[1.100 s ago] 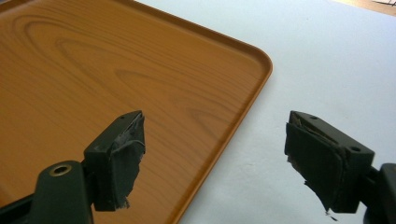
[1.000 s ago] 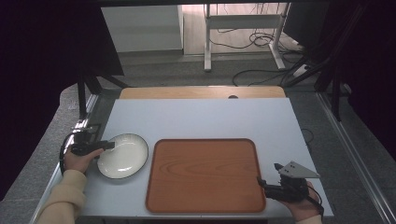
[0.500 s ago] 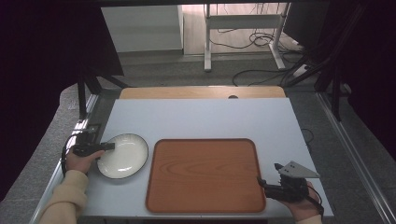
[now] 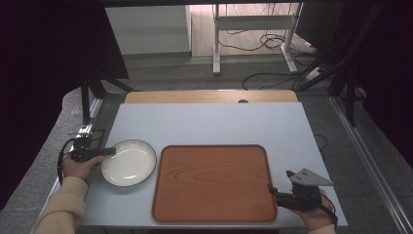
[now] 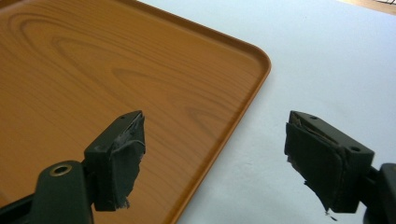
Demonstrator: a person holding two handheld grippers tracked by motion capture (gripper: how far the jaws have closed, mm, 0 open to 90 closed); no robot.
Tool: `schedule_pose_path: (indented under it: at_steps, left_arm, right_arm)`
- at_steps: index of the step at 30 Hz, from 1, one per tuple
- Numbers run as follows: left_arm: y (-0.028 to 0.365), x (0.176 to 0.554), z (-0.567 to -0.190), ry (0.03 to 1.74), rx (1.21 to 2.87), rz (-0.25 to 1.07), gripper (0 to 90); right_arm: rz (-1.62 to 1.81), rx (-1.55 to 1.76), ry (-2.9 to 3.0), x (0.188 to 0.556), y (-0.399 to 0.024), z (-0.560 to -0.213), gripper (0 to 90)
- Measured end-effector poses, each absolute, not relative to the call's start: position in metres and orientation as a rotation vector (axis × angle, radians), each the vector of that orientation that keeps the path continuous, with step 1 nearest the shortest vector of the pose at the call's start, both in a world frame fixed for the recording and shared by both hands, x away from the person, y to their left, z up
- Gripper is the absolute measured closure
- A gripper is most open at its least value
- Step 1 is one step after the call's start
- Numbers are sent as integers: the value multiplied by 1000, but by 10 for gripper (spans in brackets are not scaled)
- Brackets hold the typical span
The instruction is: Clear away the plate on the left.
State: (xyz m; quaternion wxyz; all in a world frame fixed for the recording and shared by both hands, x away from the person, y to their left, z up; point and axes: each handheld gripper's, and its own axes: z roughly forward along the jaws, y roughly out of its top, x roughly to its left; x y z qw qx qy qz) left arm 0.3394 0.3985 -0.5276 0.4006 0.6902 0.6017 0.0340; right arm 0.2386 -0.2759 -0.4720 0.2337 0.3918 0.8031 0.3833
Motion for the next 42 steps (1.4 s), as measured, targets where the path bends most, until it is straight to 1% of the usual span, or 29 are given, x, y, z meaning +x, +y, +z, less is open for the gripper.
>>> schedule_pose_path:
  at_steps: [3, 11, 25, 42]
  left_arm:
    - [398, 337, -522, 1507, 1745, 98, 854]
    - [394, 334, -516, 1516, 1756, 126, 856]
    - [392, 330, -507, 1488, 1698, 143, 844]
    - [399, 321, -498, 1472, 1634, 173, 836]
  right_arm:
    - [1053, 1078, 2201, 239, -276, -472, 210]
    - [1057, 1073, 2192, 238, -277, -470, 210]
    - [1061, 1076, 2178, 238, -278, -469, 211]
    - [1063, 1076, 2172, 237, -278, -468, 211]
